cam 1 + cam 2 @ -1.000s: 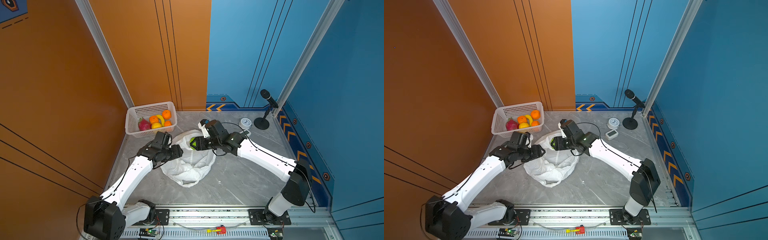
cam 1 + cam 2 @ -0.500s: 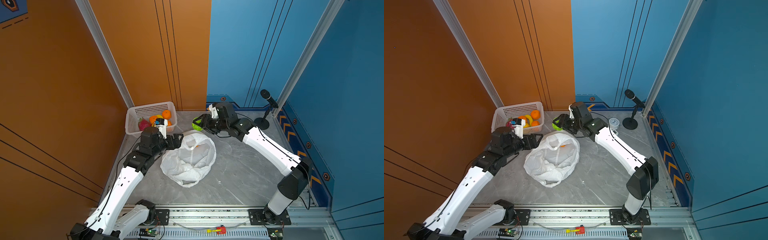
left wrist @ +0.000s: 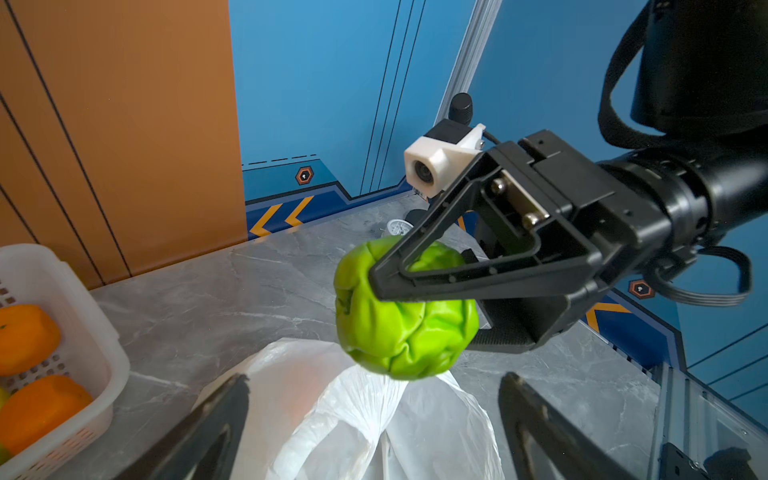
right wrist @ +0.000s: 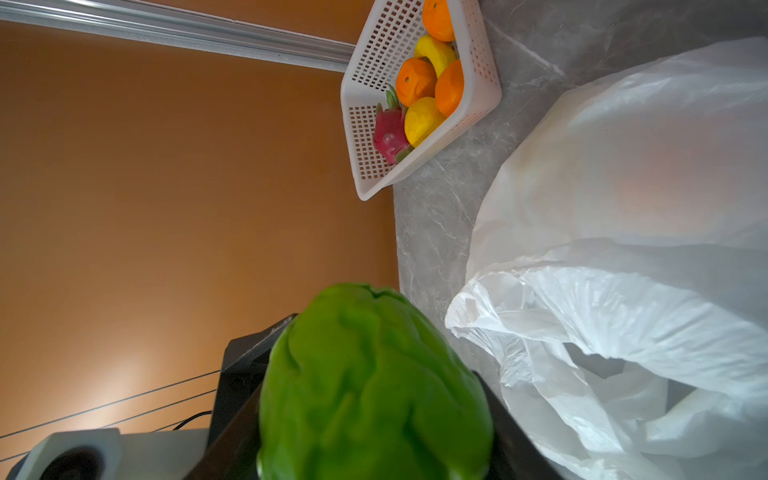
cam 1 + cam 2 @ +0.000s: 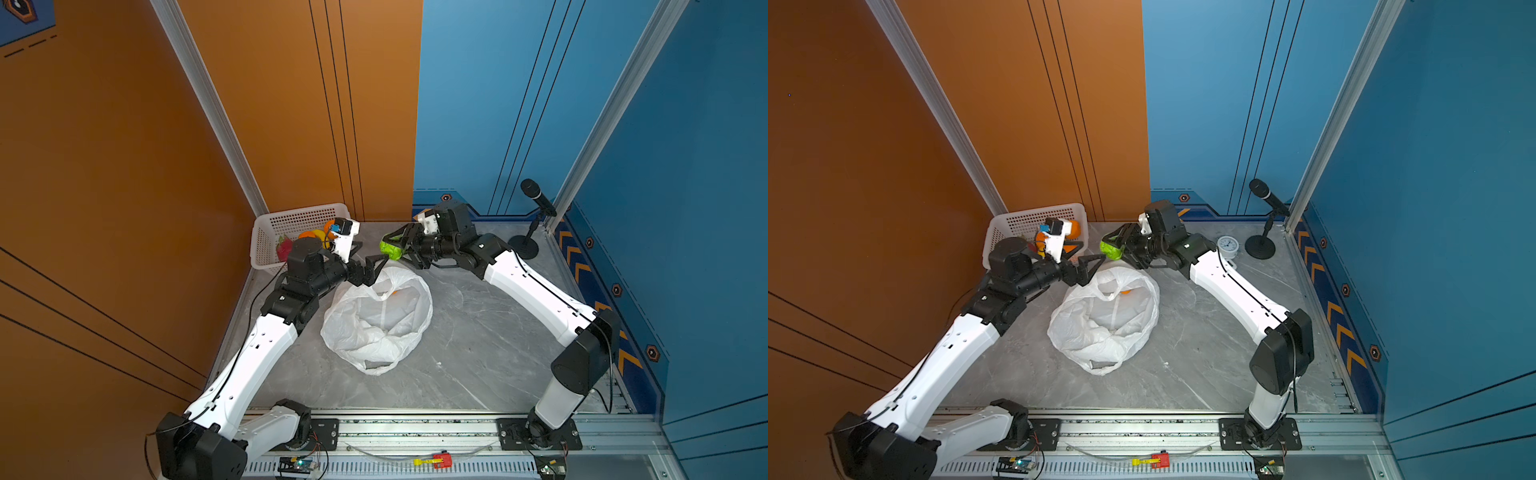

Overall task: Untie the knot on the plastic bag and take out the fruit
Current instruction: 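Bring the green fruit toward the left gripper and grasp it with the left gripper, then carry the green fruit to the basket with the left gripper while the right draws back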

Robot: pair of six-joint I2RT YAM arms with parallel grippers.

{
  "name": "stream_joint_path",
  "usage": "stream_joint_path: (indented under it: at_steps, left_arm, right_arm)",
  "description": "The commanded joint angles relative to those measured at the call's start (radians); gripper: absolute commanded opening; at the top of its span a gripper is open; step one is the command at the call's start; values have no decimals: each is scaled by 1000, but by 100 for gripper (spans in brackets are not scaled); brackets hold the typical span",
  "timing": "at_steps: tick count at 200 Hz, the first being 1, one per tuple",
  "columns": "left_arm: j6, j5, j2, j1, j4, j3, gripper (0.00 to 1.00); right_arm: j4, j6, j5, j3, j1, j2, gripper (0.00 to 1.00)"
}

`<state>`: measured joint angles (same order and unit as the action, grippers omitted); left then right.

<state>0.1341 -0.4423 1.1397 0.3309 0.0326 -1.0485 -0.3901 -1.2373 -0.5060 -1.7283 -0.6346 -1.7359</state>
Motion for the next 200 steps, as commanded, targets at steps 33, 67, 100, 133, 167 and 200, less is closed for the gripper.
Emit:
stream_joint_path:
  at_steps: [33,67,100,133,167,200]
  left_arm:
    - [-27,-22,95,46,-116,-75,99]
    - [-29,8,163,65,-136,-120,97]
    - [-15,21,211,70,-102,-170,75]
    - [20,26,224,71,-88,-182,62]
    - [37,68,219,65,-55,-200,58]
    - [73,110,228,22,-7,-240,54]
  right_arm:
    - [92,-98,-37,-11,-6,20,42]
    - [97,-109,-35,-4,-21,29,42]
    - [107,-122,-22,7,-24,42,42]
    - [90,-110,2,12,-24,67,53]
    - [90,-83,32,29,-16,100,63]
    - [85,-42,89,53,8,142,76]
